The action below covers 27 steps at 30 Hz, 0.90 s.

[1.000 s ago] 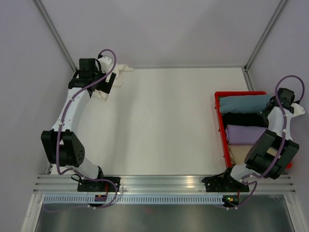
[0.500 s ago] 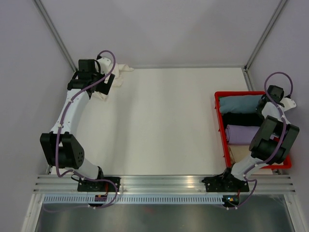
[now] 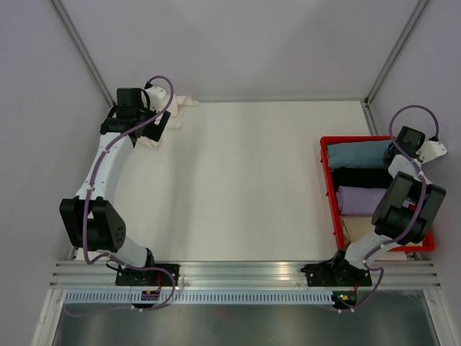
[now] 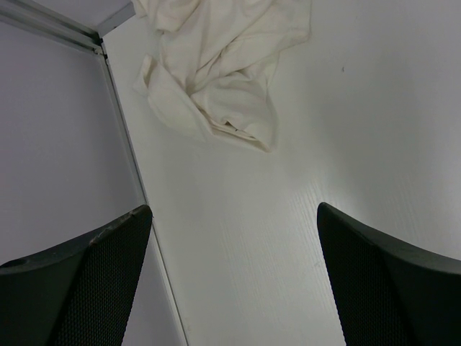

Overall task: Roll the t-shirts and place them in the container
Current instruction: Place the rolled tshirt into the container

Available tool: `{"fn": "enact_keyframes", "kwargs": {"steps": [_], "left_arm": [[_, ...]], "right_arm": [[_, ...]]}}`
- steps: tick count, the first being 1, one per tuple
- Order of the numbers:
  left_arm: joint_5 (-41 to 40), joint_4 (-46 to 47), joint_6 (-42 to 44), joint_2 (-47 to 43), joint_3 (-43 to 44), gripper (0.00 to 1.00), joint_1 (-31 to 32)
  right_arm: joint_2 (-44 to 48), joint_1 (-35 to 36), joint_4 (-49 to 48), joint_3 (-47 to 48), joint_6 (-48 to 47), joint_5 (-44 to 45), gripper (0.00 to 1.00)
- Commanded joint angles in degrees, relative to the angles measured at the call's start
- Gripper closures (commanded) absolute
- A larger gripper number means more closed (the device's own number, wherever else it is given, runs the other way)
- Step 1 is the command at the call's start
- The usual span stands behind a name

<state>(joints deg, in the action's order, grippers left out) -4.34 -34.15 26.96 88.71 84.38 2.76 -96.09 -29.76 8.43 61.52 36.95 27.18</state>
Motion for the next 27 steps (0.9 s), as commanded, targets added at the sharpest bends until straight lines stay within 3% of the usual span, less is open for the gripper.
{"fn": "enact_keyframes", "kwargs": {"steps": [1,3,8,11,14,15,17,18,27], "left_arm": [[-2.2,0.6,3.2,-0.2,3.0,0.00,0.1],[-2.5,0.6,3.4,-0.2,3.4,0.00,0.2],[-2.2,0.6,3.1,-0.2,4.5,0.00,0.1],[-1.6,0.6,2.6,0.0,5.6,0.00,0.1],[-1.3,0.5,2.8,-0.2,6.5,0.00,0.2],[-1.1,0.5,3.1,-0.4,6.8,0.00,0.3],[-0.8,0.5,3.5,-1.0,7.3,0.00,0.2],[-0.4,0.5,3.9,-1.3,7.6,0.00,0.2],[1.1,0.3,2.4,-3.4,7.0,0.00,0.2]], "right_arm": [[0.2,0.1,-4.7,-0.3,-0.6,2.0,1.00],[-1.2,0.0,-3.3,1.0,-0.7,2.0,1.00],[-4.0,0.1,13.0,10.0,1.7,2.4,1.00],[2.0,0.3,19.1,9.4,5.1,-0.5,0.94],[7.0,2.4,23.1,7.2,9.8,-1.6,0.67],[10.1,2.9,23.7,6.7,11.5,-1.9,0.47],[12.3,3.0,23.4,5.5,15.9,-3.9,0.31],[13.2,3.0,23.8,6.2,17.1,-4.0,0.04],[3.4,3.0,26.9,15.1,28.7,-0.5,0.02]]}}
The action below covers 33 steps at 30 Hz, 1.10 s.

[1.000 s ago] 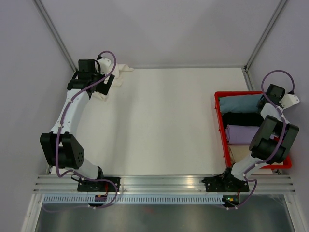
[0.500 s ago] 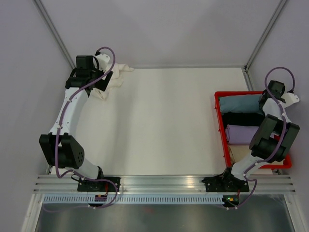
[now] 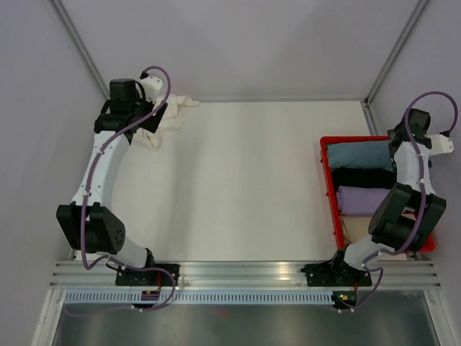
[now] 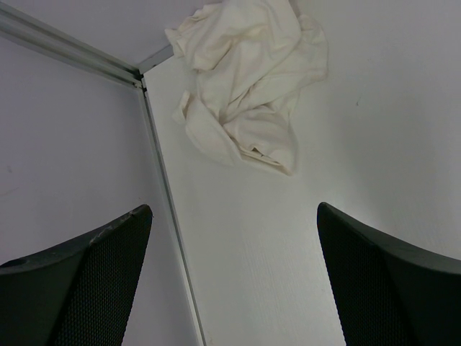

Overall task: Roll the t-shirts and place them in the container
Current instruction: Place the rolled tshirt into the container

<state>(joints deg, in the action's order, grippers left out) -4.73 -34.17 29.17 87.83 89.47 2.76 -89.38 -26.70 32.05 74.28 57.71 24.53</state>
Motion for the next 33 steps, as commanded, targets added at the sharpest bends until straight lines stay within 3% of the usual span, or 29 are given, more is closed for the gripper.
{"fn": "enact_keyframes", "kwargs": {"steps": [1,6,13,16,20,26,29,33], "left_arm": [[1.7,0.2,0.1,-2.7,1.9,0.00,0.3],[2.7,0.2,1.1,-3.9,2.4,0.00,0.7],[1.5,0.1,2.6,-4.8,2.1,0.00,0.9],[1.0,0.1,2.9,-5.0,2.1,0.00,0.9],[1.0,0.1,2.7,-4.7,2.2,0.00,0.9],[1.2,0.2,3.0,-4.1,2.6,0.00,1.1],[1.3,0.1,3.3,-4.2,2.6,0.00,1.1],[1.3,0.1,3.4,-4.4,2.5,0.00,1.1]], "right_arm": [[-3.9,-0.1,4.0,2.4,9.2,3.5,0.02],[-8.7,-0.1,7.0,3.8,16.3,7.4,0.02],[-15.5,-0.4,2.3,5.1,14.3,4.6,0.02],[-15.3,-0.4,-0.5,3.7,12.2,5.1,0.11],[-12.1,-0.4,-6.7,0.1,5.5,4.8,0.33],[-9.5,-0.2,-17.2,-6.2,-0.1,2.1,0.52],[-7.7,-0.1,-21.7,-9.2,-1.2,-0.4,0.56],[-4.2,1.3,-36.6,-14.2,-6.4,-4.2,0.57]]}}
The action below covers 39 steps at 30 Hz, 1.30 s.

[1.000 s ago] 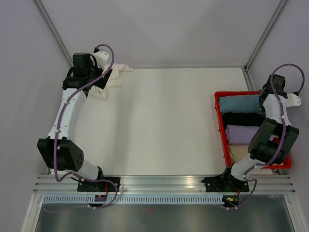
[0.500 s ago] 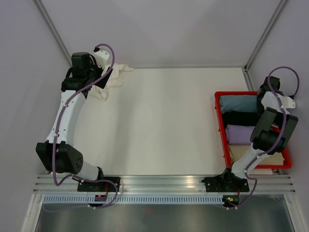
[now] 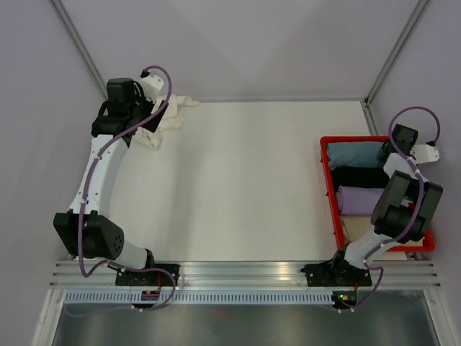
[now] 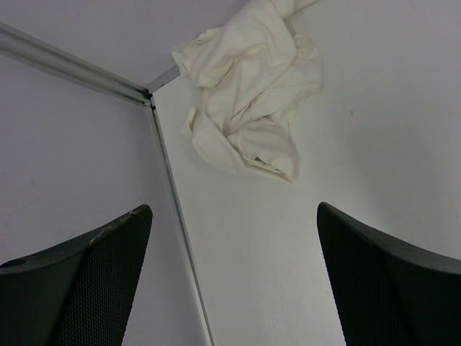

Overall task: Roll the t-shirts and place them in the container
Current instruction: Place the rolled tshirt into the container

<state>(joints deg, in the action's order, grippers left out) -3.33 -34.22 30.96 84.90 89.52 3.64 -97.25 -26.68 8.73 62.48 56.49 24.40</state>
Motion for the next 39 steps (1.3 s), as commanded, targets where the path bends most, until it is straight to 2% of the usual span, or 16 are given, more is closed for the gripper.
{"fn": "enact_keyframes", "kwargs": {"steps": [1,5,8,11,12,13,16,23,28,30,32,33,34,35,36,39], "left_arm": [[-0.1,0.1,1.6,-1.5,2.3,0.00,0.2],[-0.3,0.1,1.9,-1.6,2.3,0.00,0.2],[-0.6,0.1,2.3,-1.7,2.3,0.00,0.2],[-0.7,0.1,2.5,-1.7,2.2,0.00,0.2],[-0.6,0.1,2.5,-1.5,2.3,0.00,0.2],[-0.5,0.1,2.6,-1.5,2.2,0.00,0.2],[-0.4,0.1,2.7,-1.4,2.2,0.00,0.2],[0.0,0.2,2.7,-1.2,1.5,0.00,0.2],[0.3,0.3,2.6,-0.9,1.8,0.00,0.2],[0.4,0.4,2.5,-0.8,2.0,0.00,0.3],[0.3,0.3,2.5,-0.8,2.2,0.00,0.2],[0.3,0.3,2.4,-0.8,2.3,0.00,0.2],[0.1,0.2,2.5,-0.8,2.2,0.00,0.2],[-0.1,0.3,2.4,-1.0,2.3,0.00,0.2],[-0.2,0.3,2.4,-0.9,2.2,0.00,0.2],[-0.6,0.3,2.2,-1.4,1.7,0.00,0.3]], "right_arm": [[4.5,2.5,-14.8,-3.1,-6.0,-4.4,0.58],[6.7,4.0,-19.3,-6.7,-4.4,-4.1,0.57],[7.0,3.3,-11.4,-7.4,2.1,-0.8,0.54],[5.4,2.1,-5.2,-7.5,5.4,-3.0,0.49],[4.9,1.9,-3.4,-7.3,5.7,-3.9,0.45],[3.8,1.4,-1.9,-6.8,6.2,-5.0,0.31],[3.0,0.1,7.5,-4.2,9.1,-4.8,0.13],[12.3,3.3,22.5,2.7,6.0,9.0,0.11],[14.4,7.1,22.7,8.6,0.1,11.2,0.15],[13.3,10.0,22.1,11.4,-1.0,11.4,0.19],[12.3,10.4,18.3,12.0,-3.9,9.6,0.40],[11.3,10.3,14.0,12.7,-5.3,9.0,0.54],[8.2,10.2,13.1,14.0,-6.6,9.2,0.85],[6.0,10.1,15.4,15.5,-5.9,10.2,1.00],[1.8,9.6,17.8,19.1,-4.6,11.2,1.00],[-3.5,7.4,21.9,21.0,-0.9,11.3,1.00]]}}
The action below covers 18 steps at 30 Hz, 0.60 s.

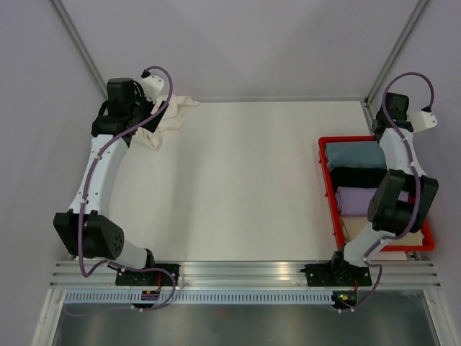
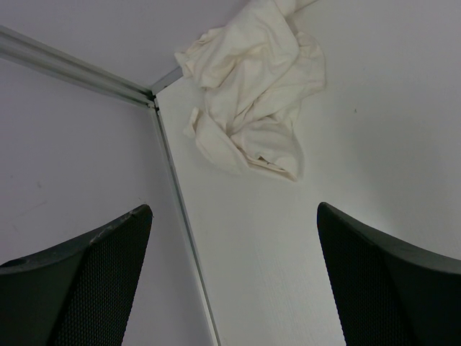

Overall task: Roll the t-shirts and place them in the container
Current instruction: Place the rolled tshirt into the container

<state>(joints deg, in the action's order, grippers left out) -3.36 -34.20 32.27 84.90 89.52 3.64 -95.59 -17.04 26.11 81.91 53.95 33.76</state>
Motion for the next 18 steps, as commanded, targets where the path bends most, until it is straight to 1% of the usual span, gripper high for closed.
{"fn": "enact_keyframes", "kwargs": {"steps": [1,4,6,8,10,13,14,15,17,18], "left_arm": [[-0.7,0.4,0.9,-1.5,1.6,0.00,0.2],[-1.5,0.3,1.0,-2.0,0.9,0.00,0.2],[-1.8,0.3,0.7,-2.3,0.5,0.00,0.2],[-1.8,0.3,0.3,-2.5,0.4,0.00,0.3],[-1.2,0.3,0.1,-2.5,0.0,0.00,0.2],[-1.0,0.3,-0.5,-2.5,-0.4,0.00,0.2],[-1.0,0.3,-0.5,-2.5,-0.5,0.00,0.2],[-0.8,0.3,-0.7,-2.5,-0.5,0.00,0.2],[-0.5,0.4,-0.6,-2.4,-0.5,0.00,0.2],[-0.3,0.4,-0.7,-2.4,-0.7,0.00,0.2]], "right_arm": [[-5.8,-3.0,4.9,0.9,2.8,1.3,1.00],[-7.7,-7.0,6.0,-2.4,5.9,-3.3,1.00],[-7.3,-8.0,6.7,-4.6,5.3,-3.9,1.00],[-6.1,-7.8,3.5,-7.5,3.8,-4.2,1.00],[-4.3,-7.7,0.8,-8.7,0.5,-4.9,1.00],[-4.0,-7.4,2.0,-4.8,-6.0,-4.9,1.00],[-2.9,-6.5,2.2,-2.6,-8.6,-4.8,1.00],[-2.1,-5.7,1.5,-1.8,-13.2,-4.8,1.00],[0.9,-3.6,-0.9,-0.8,-16.9,-4.8,1.00],[1.7,-1.4,-1.3,-0.6,-17.8,-5.4,0.99]]}}
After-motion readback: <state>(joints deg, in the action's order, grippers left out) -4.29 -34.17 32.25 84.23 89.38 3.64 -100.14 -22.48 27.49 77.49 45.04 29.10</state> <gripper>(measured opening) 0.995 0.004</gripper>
